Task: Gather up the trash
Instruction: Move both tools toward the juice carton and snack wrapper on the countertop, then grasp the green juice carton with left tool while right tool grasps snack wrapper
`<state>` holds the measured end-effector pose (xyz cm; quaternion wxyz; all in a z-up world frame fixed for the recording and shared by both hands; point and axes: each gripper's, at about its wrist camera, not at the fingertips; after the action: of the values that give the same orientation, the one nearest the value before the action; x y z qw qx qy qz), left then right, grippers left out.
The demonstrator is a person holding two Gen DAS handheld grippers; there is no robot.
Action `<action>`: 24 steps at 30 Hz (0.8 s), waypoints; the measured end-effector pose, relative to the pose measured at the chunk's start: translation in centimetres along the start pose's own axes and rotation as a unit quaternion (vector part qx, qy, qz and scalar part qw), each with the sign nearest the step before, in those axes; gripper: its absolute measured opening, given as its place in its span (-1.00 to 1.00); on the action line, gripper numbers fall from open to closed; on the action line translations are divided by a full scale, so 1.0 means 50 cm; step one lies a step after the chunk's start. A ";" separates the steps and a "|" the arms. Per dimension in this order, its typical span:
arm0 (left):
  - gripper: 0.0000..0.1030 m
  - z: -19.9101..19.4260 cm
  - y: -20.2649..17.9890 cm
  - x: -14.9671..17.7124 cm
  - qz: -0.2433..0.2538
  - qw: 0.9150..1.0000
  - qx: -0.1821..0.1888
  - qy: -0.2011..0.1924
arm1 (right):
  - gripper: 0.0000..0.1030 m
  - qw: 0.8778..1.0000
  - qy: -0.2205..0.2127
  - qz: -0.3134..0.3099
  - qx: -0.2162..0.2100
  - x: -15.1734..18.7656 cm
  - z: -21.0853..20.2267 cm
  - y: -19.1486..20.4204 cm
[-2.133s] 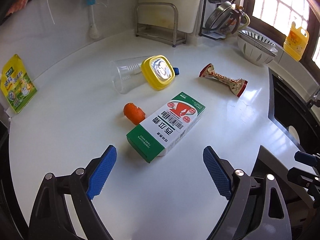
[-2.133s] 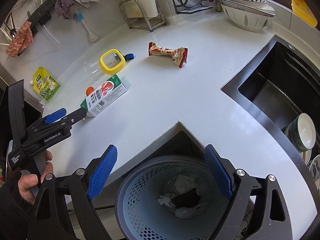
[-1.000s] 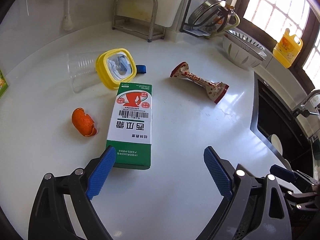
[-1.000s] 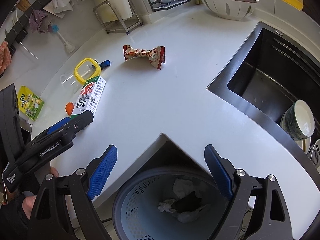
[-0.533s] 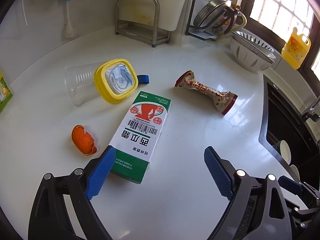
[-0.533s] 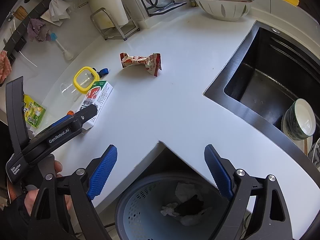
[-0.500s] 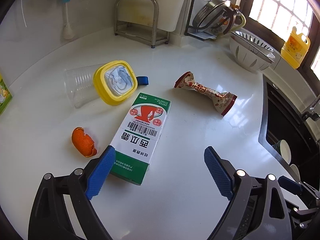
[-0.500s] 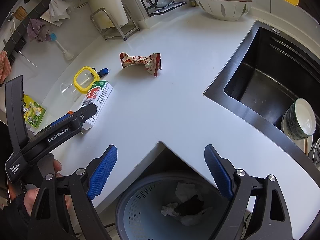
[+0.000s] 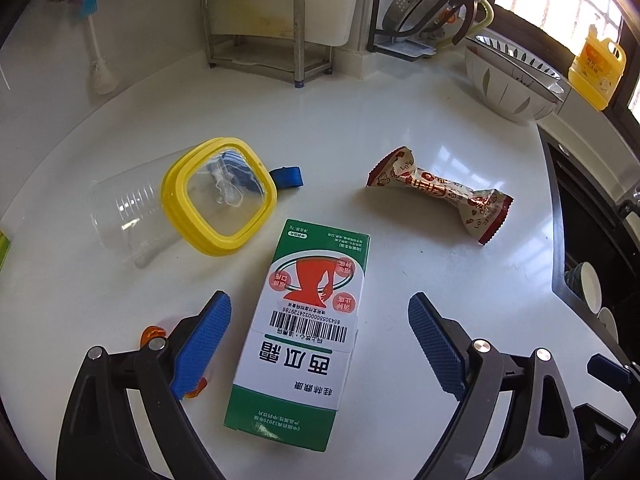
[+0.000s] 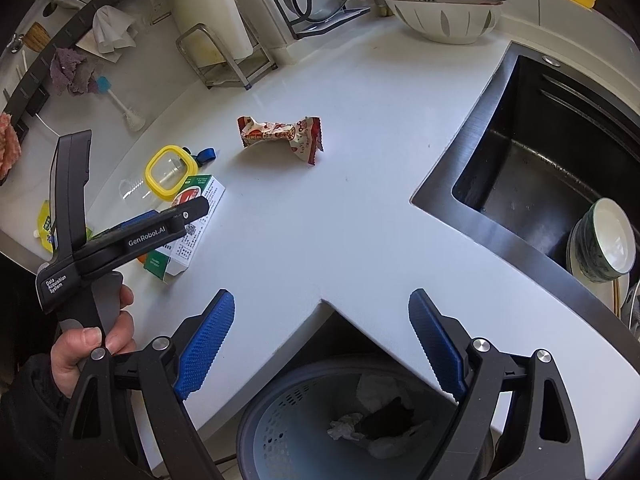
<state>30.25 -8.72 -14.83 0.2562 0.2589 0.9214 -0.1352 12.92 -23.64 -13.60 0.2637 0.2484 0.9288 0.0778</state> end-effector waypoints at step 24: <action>-0.04 -0.070 0.027 0.018 -0.054 0.998 0.008 -0.017 | 0.64 0.981 -0.004 -0.191 0.013 -0.259 0.217 0.087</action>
<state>28.93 -5.89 -12.57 0.2620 0.2082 0.9286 -0.1603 30.02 -26.25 -15.79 0.2737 0.0700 0.9592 0.0125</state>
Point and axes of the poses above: each gripper's, at about its wrist camera, not at the fingertips, and z roughly the way its jaws point, y to its left, x to its underside, and after that the axes turned 5 degrees about x, right-handed
